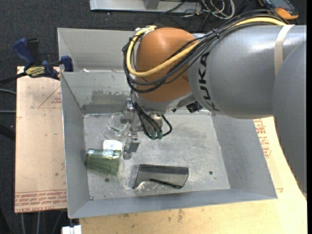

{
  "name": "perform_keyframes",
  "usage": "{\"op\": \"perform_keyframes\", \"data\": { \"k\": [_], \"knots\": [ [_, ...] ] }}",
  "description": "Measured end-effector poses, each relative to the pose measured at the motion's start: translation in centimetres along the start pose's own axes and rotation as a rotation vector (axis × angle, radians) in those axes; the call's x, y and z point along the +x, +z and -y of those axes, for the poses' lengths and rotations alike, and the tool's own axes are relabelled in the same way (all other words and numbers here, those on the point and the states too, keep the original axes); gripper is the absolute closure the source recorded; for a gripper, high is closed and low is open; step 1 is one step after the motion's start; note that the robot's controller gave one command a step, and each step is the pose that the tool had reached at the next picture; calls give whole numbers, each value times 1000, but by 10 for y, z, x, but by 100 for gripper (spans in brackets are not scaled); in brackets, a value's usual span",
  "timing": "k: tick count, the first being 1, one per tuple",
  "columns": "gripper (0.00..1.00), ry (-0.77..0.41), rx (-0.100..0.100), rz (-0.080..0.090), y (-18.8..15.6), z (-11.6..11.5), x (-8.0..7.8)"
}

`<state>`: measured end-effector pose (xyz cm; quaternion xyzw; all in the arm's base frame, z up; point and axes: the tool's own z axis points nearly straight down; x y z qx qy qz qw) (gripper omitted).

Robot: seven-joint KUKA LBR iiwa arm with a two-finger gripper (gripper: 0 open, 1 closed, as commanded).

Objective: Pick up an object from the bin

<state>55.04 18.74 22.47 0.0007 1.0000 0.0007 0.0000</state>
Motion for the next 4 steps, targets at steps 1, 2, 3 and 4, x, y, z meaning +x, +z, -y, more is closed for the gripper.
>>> {"op": "perform_keyframes", "data": {
  "k": [1, 2, 3, 4],
  "knots": [
    [0, 0, 0, 0, 0, 0, 0],
    [0, 12, -2, 6, 51, -11, 5],
    [100, -24, 1, -1, 130, -56, 20],
    [100, -24, 1, -1, 130, -56, 20]
  ]
}}
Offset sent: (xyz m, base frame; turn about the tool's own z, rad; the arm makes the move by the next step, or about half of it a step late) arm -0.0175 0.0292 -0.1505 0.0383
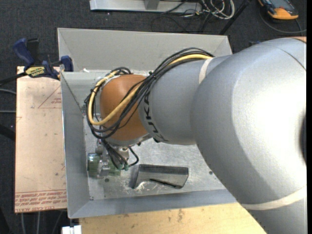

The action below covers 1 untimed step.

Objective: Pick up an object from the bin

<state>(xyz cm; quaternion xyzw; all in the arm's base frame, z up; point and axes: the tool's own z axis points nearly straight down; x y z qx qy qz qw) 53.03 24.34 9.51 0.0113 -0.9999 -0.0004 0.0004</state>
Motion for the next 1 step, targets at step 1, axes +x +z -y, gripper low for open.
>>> {"op": "perform_keyframes", "data": {
  "k": [1],
  "knots": [
    [100, 11, 3, -6, -48, -2, -1]
  ]
}}
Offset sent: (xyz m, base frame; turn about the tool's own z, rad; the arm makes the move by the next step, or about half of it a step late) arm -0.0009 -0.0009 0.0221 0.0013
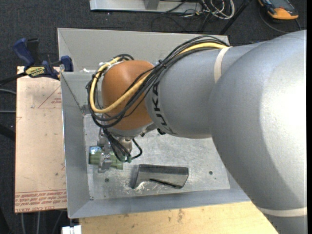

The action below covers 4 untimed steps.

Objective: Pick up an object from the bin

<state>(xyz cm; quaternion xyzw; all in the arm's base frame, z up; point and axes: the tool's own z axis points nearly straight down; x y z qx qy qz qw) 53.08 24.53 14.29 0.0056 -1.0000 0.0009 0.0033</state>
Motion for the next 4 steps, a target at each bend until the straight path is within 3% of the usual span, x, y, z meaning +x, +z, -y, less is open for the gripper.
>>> {"op": "perform_keyframes", "data": {
  "k": [1, 2, 3, 4],
  "knots": [
    [100, 0, -6, 14, -30, -1, -3],
    [100, 21, -3, 8, -118, 1, 7],
    [0, 21, -3, 8, -118, 1, 7],
    [100, 20, -3, 8, -118, 1, 7]
  ]
}}
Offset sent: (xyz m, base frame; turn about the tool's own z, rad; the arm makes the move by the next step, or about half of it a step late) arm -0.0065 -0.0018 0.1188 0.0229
